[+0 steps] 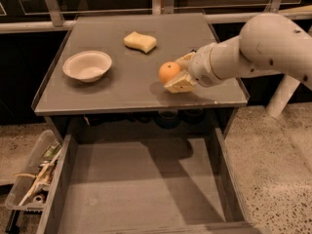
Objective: Pick orange from top drawer and place on counter
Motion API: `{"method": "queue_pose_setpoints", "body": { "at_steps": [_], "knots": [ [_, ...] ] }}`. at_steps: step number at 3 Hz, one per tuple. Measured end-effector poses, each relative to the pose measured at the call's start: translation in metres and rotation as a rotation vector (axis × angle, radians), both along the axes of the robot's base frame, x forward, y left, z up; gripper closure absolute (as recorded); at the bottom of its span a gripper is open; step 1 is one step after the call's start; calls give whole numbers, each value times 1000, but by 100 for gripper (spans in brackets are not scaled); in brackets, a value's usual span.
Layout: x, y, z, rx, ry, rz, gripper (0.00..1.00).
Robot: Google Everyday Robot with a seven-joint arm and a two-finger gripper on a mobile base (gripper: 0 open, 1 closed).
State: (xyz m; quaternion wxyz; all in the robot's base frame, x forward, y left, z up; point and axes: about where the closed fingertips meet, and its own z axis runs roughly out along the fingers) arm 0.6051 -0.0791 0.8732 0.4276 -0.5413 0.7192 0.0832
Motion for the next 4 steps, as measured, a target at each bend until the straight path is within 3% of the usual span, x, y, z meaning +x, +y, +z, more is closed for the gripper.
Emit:
{"method": "queue_pose_setpoints", "body": {
  "at_steps": [1, 2, 4],
  "knots": [
    [38, -2, -9, 48, 36, -51, 100],
    [69, 9, -19, 111, 73, -46, 100],
    [73, 9, -19, 118, 71, -47, 59]
  ]
}}
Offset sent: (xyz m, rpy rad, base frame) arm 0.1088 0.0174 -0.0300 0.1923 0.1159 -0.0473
